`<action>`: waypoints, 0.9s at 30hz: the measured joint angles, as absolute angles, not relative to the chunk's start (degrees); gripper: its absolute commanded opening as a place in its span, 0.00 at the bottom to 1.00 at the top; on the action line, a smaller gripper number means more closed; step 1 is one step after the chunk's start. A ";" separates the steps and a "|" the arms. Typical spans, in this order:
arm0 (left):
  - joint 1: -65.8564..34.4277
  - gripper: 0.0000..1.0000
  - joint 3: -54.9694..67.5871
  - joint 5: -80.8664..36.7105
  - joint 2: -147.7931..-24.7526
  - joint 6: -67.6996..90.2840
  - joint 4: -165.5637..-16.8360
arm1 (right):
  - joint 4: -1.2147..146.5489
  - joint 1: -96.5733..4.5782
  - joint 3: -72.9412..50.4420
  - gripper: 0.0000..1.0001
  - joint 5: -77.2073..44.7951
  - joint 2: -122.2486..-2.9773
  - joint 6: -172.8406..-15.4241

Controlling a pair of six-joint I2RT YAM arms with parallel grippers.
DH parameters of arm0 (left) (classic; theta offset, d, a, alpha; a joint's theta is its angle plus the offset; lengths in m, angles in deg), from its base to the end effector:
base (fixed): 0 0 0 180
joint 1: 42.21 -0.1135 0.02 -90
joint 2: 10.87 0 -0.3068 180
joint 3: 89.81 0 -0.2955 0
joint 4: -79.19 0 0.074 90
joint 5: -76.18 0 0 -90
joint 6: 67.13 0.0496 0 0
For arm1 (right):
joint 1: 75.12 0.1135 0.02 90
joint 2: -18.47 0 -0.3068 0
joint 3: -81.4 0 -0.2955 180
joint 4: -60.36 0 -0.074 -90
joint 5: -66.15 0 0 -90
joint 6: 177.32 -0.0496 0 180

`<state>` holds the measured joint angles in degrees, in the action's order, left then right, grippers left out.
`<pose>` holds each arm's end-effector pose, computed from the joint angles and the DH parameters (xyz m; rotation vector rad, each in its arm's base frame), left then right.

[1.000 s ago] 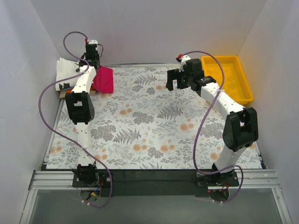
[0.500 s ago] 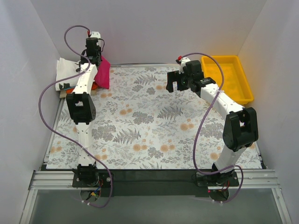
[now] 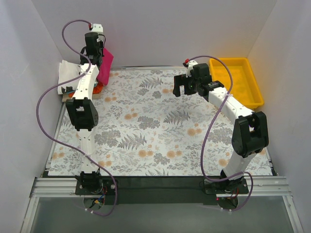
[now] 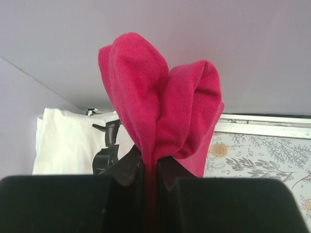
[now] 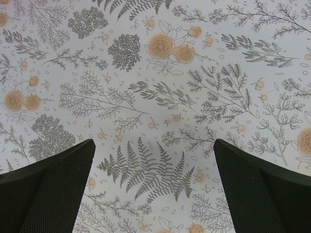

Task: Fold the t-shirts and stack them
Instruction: Neatly place the folded tshirt to the corner

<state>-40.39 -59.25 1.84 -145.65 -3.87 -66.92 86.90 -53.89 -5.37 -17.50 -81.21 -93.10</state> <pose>0.6371 -0.0068 0.3660 -0.5866 1.8012 -0.0790 0.4348 0.1748 0.3156 -0.3561 2.1391 0.3918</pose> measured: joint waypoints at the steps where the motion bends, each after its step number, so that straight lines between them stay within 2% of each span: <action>1: -40.39 0.00 -59.25 1.76 -145.21 -3.67 -66.88 | 86.90 -53.89 -5.37 0.98 -17.50 -81.21 -93.10; 18: -41.35 0.00 -59.25 0.10 -141.10 -1.33 -68.19 | 86.90 -53.89 -5.37 0.98 -17.52 -81.21 -93.12; 27: -46.38 0.00 -59.12 -1.63 -141.10 -0.59 -68.58 | 86.90 -53.89 -5.37 0.98 -17.48 -81.23 -93.21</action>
